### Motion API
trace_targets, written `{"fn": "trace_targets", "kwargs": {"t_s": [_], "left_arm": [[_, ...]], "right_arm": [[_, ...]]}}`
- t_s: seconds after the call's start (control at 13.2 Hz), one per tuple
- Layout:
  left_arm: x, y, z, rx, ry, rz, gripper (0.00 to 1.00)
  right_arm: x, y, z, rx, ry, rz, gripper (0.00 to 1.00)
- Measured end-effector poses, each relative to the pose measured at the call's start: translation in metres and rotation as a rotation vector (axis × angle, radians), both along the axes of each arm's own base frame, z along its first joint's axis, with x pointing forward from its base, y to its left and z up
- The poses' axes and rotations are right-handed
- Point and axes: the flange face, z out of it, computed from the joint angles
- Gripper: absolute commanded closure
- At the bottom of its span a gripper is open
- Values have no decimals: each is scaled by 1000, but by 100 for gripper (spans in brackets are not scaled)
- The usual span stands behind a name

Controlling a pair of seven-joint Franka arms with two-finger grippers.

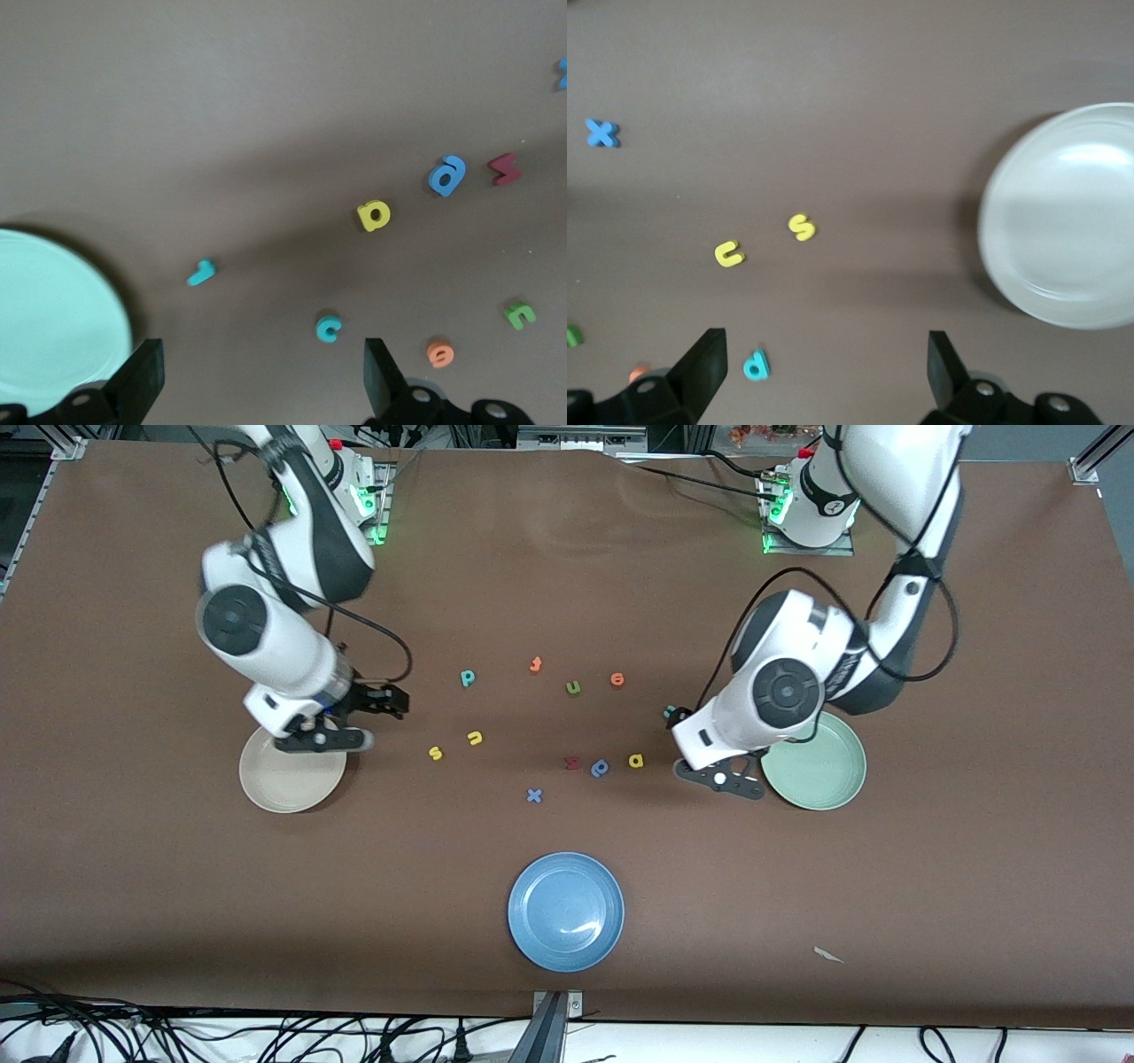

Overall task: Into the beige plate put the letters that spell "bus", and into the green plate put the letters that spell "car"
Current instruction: 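Grasp the c with the left gripper while the right gripper grasps the s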

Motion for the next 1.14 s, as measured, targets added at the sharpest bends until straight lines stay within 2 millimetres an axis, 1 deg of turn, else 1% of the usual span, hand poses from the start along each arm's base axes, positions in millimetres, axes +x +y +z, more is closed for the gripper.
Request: {"fn": "trace_targets", "kwargs": {"t_s": [0.08, 0.23, 0.38, 0.53, 0.61, 0.76, 0.83, 0.98, 1.14], "left_arm": [[-7, -8, -17, 3, 2, -1, 2], [-29, -20, -52, 10, 2, -7, 4], [-52, -18, -89, 14, 2, -12, 4], [-73, -9, -121, 16, -3, -12, 4], [-82, -10, -129, 21, 6, -19, 5], [-100, -23, -136, 30, 20, -54, 13], [-107, -31, -137, 33, 23, -70, 23], [-113, -35, -139, 41, 20, -92, 39], [-113, -34, -140, 45, 19, -94, 42]], "right_arm": [[-1, 12, -23, -9, 1, 29, 0], [-3, 30, -64, -30, -7, 83, 0], [-5, 45, -95, -38, -30, 134, 0], [-8, 52, -114, -45, -39, 193, 0], [-9, 54, -120, -45, -37, 232, 0], [-11, 54, -128, -40, -26, 333, 0], [-11, 54, -132, -38, -20, 381, 0], [-12, 52, -141, -30, -12, 469, 1], [-10, 49, -150, -21, -14, 528, 2]]}}
